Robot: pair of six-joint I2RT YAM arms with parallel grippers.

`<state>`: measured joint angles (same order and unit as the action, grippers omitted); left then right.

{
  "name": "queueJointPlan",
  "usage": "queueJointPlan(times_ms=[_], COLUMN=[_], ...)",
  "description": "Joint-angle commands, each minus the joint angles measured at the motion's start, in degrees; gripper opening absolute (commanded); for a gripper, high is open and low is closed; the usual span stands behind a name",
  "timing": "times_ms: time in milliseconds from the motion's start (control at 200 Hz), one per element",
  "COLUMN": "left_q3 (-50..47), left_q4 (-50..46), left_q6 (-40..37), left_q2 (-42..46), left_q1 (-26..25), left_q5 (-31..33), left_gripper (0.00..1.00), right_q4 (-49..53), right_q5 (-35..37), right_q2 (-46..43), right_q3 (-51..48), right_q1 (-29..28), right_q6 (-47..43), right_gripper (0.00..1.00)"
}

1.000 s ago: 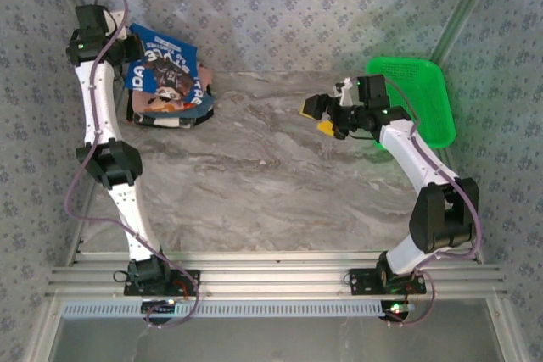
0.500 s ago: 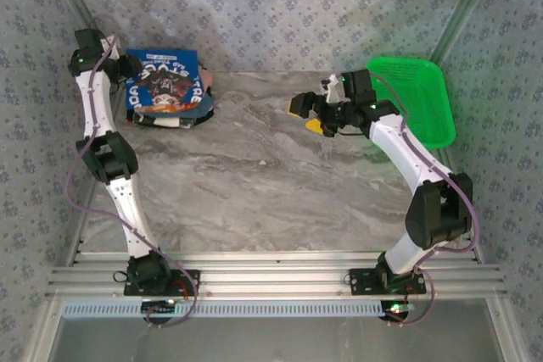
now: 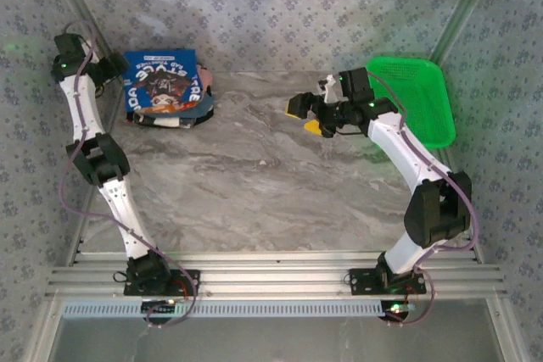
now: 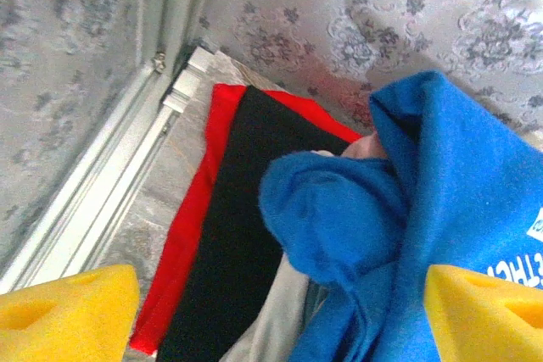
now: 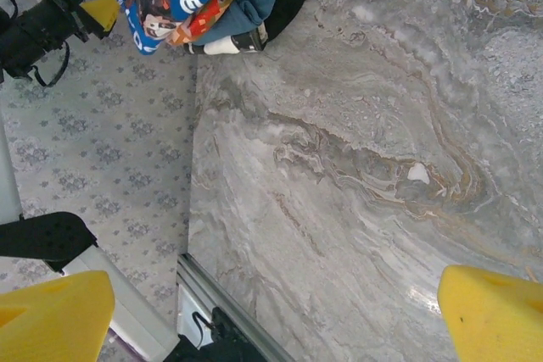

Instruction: Fold and stack the t-shirts

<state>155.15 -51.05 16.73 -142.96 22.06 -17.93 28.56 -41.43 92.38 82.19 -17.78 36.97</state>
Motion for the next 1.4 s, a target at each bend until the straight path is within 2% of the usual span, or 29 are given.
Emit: queueJointPlan(times_ms=[0, 130, 205, 320, 380, 460, 530, 610, 670, 765, 884, 934, 979, 1009, 1094, 1159, 1234, 1269, 1359, 1399], left_q3=[1.1, -1.2, -9.3, -37.3, -55.4, -76.4, -90.2, -103.1, -111.4, -120.1, -124.9, -127.9, -130.6, -130.0, -131.6, -132.6, -131.8, -132.6, -138.2, -137.6], left_q4=[-0.9, -2.8, -0.3, 14.7, 25.2, 37.0, 42.4, 49.3, 55.5, 64.3, 69.9, 74.5, 80.5, 78.2, 84.9, 89.6, 87.8, 88.5, 98.5, 96.2], left_q6=[1.9, 3.1, 2.8, 2.4, 4.9, 5.7, 3.8, 2.5, 2.2, 0.0, -1.3, -0.8, -1.7, -1.3, -7.4, -10.7, -11.2, -11.6, -13.2, -13.9], left_q2=[9.9, 17.6, 25.3, 43.0, 53.3, 66.3, 73.5, 78.0, 80.0, 79.7, 74.9, 73.8, 73.1, 73.6, 72.9, 71.2, 70.5, 70.6, 67.5, 68.4], left_q1=[0.1, 0.0, -0.7, -2.7, -3.1, -5.2, -9.4, -13.3, -16.1, -19.3, -22.1, -22.3, -22.5, -22.1, -22.4, -21.5, -19.5, -19.6, -21.1, -21.3], left_q5=[-0.2, -0.5, 1.0, 7.7, 10.6, 15.6, 23.9, 27.3, 31.1, 32.6, 35.2, 35.6, 36.0, 35.4, 36.2, 34.6, 26.9, 25.1, 25.8, 25.4], left_gripper=[0.87, 0.87, 0.89, 0.94, 0.99, 1.0, 1.0, 1.0, 1.0, 1.0, 1.0, 1.0, 1.0, 1.0, 1.0, 1.0, 1.0, 1.0, 1.0, 1.0], right_q4=[2.4, 5.1, 5.6, 3.7, -0.3, -7.8, -14.4, -24.8, -34.5, -45.0, -50.1, -56.7, -62.4, -64.2, -70.2, -74.5, -79.0, -76.9, -76.5, -76.8], right_q5=[0.0, 4.6, 8.4, 17.6, 22.0, 28.1, 35.2, 42.0, 44.3, 46.8, 46.6, 44.8, 42.7, 43.8, 45.1, 46.0, 46.7, 47.3, 47.2, 47.3], right_q2=[-3.9, -8.5, -11.4, -17.0, -19.9, -23.1, -24.0, -23.2, -21.8, -18.5, -13.4, -12.5, -11.9, -11.4, -10.5, -8.3, -4.3, -4.9, -5.1, -5.0], right_q3=[-0.5, -2.6, -4.6, -11.6, -17.8, -26.1, -32.6, -39.5, -45.3, -49.3, -50.1, -53.2, -55.8, -56.8, -59.6, -60.7, -61.1, -60.7, -60.6, -60.7], right_q1=[1.3, 4.5, 7.5, 14.2, 18.6, 23.8, 26.1, 26.4, 26.8, 27.4, 27.9, 27.8, 26.9, 25.6, 22.1, 20.3, 19.6, 19.2, 19.2, 19.3], right_q6=[-4.3, -9.0, -12.3, -16.2, -17.0, -18.7, -19.9, -25.3, -28.1, -28.9, -28.6, -27.8, -29.3, -30.6, -34.5, -36.4, -37.0, -37.1, -37.1, -37.1], right_gripper=[1.0, 1.0, 1.0, 1.0, 1.0, 1.0, 1.0, 1.0, 1.0, 1.0, 1.0, 1.0, 1.0, 1.0, 1.0, 1.0, 1.0, 1.0, 1.0, 1.0])
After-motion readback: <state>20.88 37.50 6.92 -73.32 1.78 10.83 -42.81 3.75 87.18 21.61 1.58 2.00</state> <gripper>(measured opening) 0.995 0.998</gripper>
